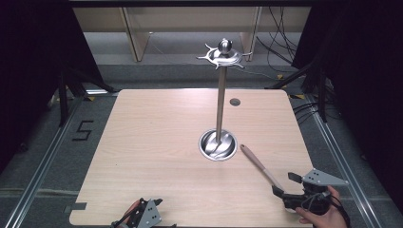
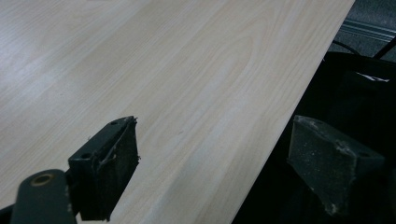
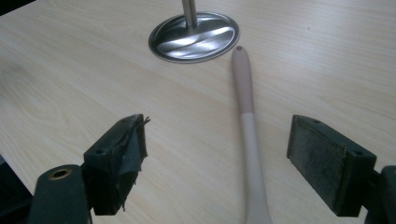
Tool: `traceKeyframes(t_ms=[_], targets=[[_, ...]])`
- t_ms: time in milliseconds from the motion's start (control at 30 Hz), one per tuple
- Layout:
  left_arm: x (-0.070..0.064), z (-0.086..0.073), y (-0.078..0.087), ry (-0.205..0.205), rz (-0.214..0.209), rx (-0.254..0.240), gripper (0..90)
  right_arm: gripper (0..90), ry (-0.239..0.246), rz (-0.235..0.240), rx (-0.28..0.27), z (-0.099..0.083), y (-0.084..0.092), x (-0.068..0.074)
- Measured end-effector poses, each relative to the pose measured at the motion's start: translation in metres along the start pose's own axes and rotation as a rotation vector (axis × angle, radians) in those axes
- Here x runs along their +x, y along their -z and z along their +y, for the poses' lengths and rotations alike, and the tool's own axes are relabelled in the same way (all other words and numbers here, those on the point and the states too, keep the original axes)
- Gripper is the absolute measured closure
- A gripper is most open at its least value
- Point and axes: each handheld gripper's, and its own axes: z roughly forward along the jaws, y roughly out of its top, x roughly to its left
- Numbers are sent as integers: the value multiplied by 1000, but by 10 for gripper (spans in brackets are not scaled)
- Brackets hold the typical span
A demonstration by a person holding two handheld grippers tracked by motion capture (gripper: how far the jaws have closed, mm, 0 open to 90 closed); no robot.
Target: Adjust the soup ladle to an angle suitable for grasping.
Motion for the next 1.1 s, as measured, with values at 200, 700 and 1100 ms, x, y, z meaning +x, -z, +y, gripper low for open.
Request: traceKeyframes(t_ms=[200, 700, 1100], targets=[[-1, 1, -1, -1, -6, 2, 151, 266, 54, 4, 23, 9, -5, 4], [0, 0, -2, 1, -3, 3, 151, 303, 194, -90, 194, 41, -29, 14], [0, 0, -1, -6, 0, 7, 151, 368, 183, -84, 256, 57, -40, 12]])
